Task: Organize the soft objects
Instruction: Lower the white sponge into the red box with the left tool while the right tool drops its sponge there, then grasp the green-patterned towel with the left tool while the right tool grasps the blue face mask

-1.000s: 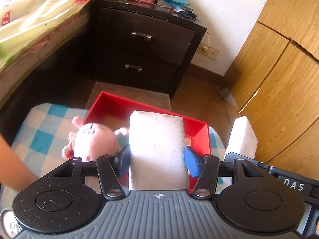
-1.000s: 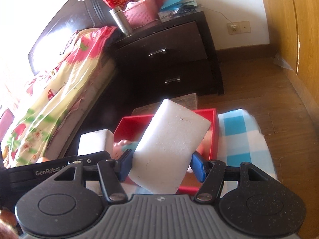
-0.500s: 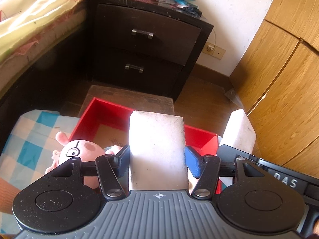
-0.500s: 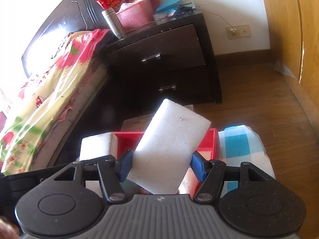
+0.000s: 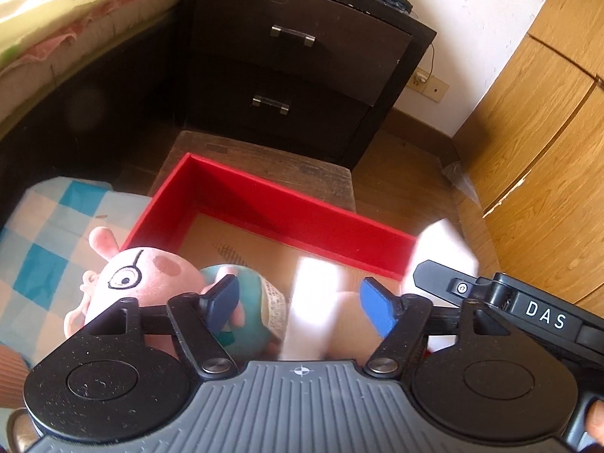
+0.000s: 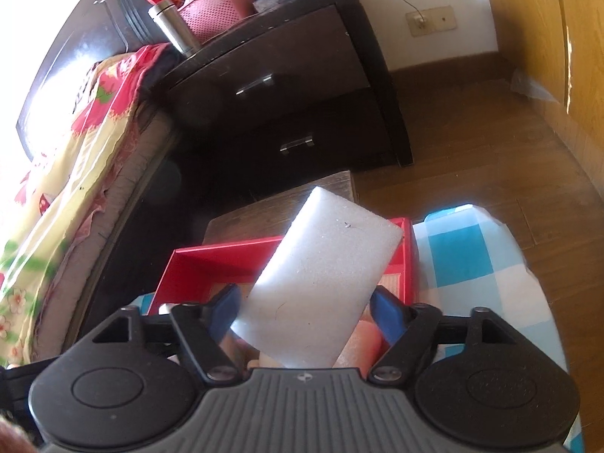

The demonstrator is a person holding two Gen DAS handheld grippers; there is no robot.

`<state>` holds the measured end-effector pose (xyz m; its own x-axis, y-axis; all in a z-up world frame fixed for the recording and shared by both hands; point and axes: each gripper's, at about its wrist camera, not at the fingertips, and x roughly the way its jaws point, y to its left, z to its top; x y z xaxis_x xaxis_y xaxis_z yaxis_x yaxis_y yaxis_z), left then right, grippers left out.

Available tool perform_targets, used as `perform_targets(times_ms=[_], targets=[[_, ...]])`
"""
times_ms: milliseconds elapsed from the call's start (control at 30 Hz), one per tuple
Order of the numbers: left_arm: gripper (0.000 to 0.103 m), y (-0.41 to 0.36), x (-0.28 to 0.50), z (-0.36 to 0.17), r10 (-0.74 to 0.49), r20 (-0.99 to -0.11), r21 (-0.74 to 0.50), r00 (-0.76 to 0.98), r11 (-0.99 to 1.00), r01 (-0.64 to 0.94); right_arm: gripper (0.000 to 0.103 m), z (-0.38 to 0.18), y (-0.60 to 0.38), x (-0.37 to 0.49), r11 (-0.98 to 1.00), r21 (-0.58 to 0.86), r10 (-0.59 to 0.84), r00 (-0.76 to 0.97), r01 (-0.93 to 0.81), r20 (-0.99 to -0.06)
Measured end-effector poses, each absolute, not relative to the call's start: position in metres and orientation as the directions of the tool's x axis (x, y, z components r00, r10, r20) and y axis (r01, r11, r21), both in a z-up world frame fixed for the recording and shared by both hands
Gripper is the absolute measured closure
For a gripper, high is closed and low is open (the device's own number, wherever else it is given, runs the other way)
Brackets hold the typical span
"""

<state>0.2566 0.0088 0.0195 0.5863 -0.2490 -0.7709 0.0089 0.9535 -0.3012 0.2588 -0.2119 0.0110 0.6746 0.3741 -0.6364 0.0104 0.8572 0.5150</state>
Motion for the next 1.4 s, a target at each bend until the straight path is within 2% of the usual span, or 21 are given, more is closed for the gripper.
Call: perform_targets(times_ms=[67,167,400,467,633,867,1000,1267,1400], targets=[[0.020,0.008,0.256,0.020,-0.281,-0.766,-0.323,0.577,0.946,0.032,0.044,0.009,-0.215,0.259,0.850,0.526,0.369,0.676,0.033,-0.638],[0.018,0.006,0.251,0.026,-0.264,-0.772,-0.302,0.578,0.953,0.031,0.040,0.010,-0.216,0.258,0.856,0.517,0.365,0.679,0.024,-0.637],[0.016,0.022,0.228,0.050,-0.268,-0.757,-0.322,0.596,0.947,0.018,0.039,0.020,-0.215,0.249,0.841,0.541,0.380,0.682,0.027,-0.625],[0.013,0.028,0.219,0.058,-0.288,-0.754,-0.343,0.591,0.939,0.020,0.038,0.027,-0.214,0.243,0.840,0.542,0.385,0.682,0.019,-0.621],[0.011,0.036,0.182,0.064,-0.295,-0.777,-0.319,0.555,0.946,0.056,0.038,0.040,-0.212,0.225,0.812,0.583,0.447,0.645,-0.003,-0.620],[0.010,0.063,0.120,0.049,-0.373,-0.775,-0.433,0.509,0.902,0.002,0.038,0.062,-0.204,0.177,0.817,0.575,0.475,0.613,-0.041,-0.631],[0.010,0.070,0.086,0.046,-0.336,-0.779,-0.379,0.530,0.925,0.029,0.038,0.071,-0.200,0.141,0.823,0.562,0.488,0.606,-0.081,-0.628],[0.009,0.086,0.057,0.011,-0.254,-0.860,-0.269,0.443,0.963,0.031,0.038,0.054,-0.191,0.082,0.852,0.503,0.492,0.544,-0.143,-0.680],[0.010,0.081,0.052,0.007,-0.282,-0.858,-0.276,0.430,0.958,0.077,0.038,0.042,-0.188,0.077,0.862,0.485,0.486,0.514,-0.148,-0.707]])
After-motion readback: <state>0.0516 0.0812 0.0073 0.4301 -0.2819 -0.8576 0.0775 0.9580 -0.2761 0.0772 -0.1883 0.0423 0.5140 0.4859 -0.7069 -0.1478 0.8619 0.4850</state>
